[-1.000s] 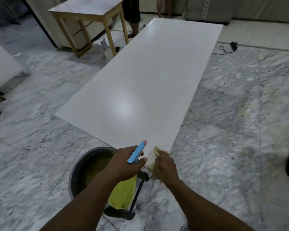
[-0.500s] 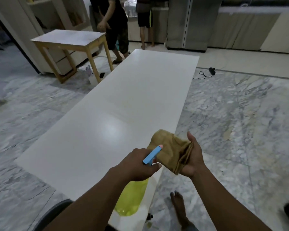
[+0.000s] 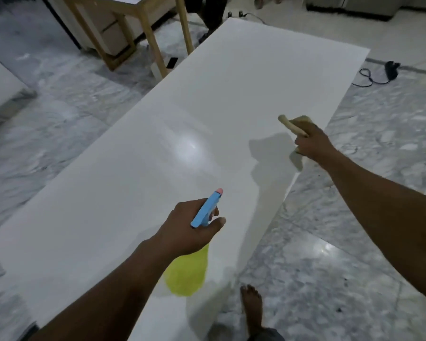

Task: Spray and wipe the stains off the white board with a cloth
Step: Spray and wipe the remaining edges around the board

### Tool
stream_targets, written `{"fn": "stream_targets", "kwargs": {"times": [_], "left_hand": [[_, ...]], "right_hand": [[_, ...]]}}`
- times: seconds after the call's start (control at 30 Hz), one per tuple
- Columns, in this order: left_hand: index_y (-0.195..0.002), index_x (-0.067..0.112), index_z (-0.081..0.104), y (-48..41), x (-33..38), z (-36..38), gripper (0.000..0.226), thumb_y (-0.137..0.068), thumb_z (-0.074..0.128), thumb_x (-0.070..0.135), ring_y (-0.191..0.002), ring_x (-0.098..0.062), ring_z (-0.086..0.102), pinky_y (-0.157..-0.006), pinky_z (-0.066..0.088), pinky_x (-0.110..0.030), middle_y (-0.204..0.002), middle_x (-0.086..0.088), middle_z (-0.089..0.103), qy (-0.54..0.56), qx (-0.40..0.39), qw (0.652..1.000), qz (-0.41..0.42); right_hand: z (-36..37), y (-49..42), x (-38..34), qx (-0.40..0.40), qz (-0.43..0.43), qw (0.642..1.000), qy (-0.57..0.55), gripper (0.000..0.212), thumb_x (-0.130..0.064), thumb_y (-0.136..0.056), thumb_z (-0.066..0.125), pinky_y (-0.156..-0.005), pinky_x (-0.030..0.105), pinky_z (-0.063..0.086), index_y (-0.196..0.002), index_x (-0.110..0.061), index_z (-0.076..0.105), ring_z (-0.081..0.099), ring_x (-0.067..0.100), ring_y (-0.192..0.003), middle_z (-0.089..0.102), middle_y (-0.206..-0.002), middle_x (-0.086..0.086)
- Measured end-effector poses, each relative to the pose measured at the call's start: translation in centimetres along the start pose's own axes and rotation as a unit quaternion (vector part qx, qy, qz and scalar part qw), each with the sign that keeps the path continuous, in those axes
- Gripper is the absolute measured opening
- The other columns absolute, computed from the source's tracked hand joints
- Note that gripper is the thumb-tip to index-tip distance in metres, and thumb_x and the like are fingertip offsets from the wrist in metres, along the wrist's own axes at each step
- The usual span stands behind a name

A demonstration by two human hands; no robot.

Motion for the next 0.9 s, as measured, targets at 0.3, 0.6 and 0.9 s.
{"fn": "stream_targets", "kwargs": {"times": [0.3,0.6,0.9], "left_hand": [[-0.084,0.038,0.057,1.6,-3.9,0.6,0.014,-0.089,0.067,0.046,-0.074,-0.011,0.065,-0.07,0.055,-0.032,-0.081,0.011,0.068,-0.025,-0.007,0.998,-0.053],[-0.084,0.038,0.055,8.5,-5.6,1.2,0.017,-0.088,0.07,0.043,-0.073,-0.013,0.064,-0.067,0.047,-0.019,-0.087,0.013,0.068,0.001,0.008,0.998,-0.06],[-0.09,0.035,0.06,24.3,-13.0,2.2,0.015,-0.087,0.07,0.046,-0.074,-0.01,0.066,-0.066,0.049,-0.022,-0.084,0.01,0.069,-0.031,0.034,0.998,-0.036]], "right_hand": [[7.3,-2.1,9.3,-0.065,-0.042,0.935,0.347,0.075,-0.043,-0.082,0.02,-0.119,0.053,0.008,-0.152,-0.02,0.034,0.007,0.031,-0.152,0.019,-0.165,0.008],[13.6,8.8,9.3,-0.071,-0.123,0.929,0.343,0.081,-0.047,-0.078,0.013,-0.12,0.052,0.003,-0.152,-0.022,0.035,0.005,0.031,-0.153,0.019,-0.165,0.006],[25.3,27.6,8.5,-0.082,-0.152,0.922,0.346,0.084,-0.049,-0.076,0.007,-0.121,0.046,-0.004,-0.155,-0.028,0.027,-0.002,0.025,-0.154,0.011,-0.166,-0.001]]}}
Point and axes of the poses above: each hand's wrist, its own y-axis away from the middle knuckle, its own z-axis out of the palm, x = y × z, the point moved 4 cm from there along -y, towards the middle knuckle
